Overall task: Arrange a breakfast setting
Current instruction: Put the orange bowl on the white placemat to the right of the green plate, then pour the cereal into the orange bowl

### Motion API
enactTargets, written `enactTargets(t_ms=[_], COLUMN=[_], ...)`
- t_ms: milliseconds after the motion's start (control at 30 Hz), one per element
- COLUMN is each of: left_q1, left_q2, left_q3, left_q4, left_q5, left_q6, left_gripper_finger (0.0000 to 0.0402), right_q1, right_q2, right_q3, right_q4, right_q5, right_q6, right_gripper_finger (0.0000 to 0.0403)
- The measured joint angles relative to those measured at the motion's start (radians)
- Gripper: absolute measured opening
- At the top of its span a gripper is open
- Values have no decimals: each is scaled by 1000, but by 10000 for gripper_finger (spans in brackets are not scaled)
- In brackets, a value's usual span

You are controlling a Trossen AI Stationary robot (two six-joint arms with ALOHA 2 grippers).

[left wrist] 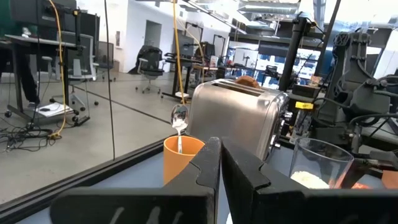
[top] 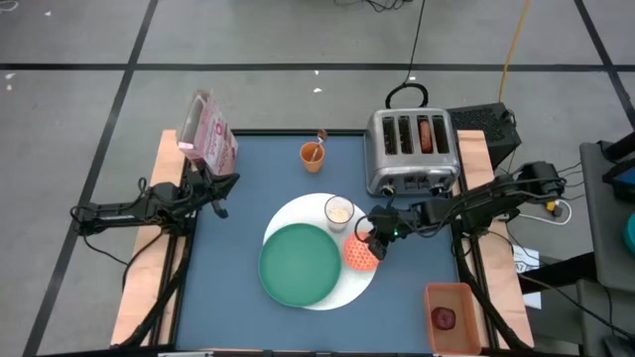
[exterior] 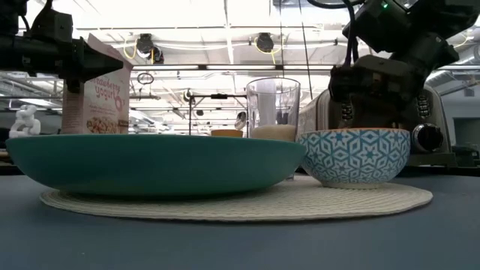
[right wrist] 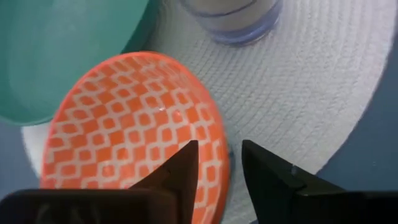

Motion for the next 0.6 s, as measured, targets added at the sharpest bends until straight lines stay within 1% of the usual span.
enactTargets(t_ms=[133, 600], left_q1=[0, 0], left_q2=[0, 0], left_q3=[0, 0], left_q4=[0, 0], left_q5=[0, 0], left_q6=[0, 0], left_gripper_finger=[21, 21], right_q1=[-5, -51], right_q2=[-27, -175], right_q3=[0, 0], right_q4=[-5, -6], right_q5=[-44, -47], right_q6=[-48, -150], right_gripper_finger=[123, 121])
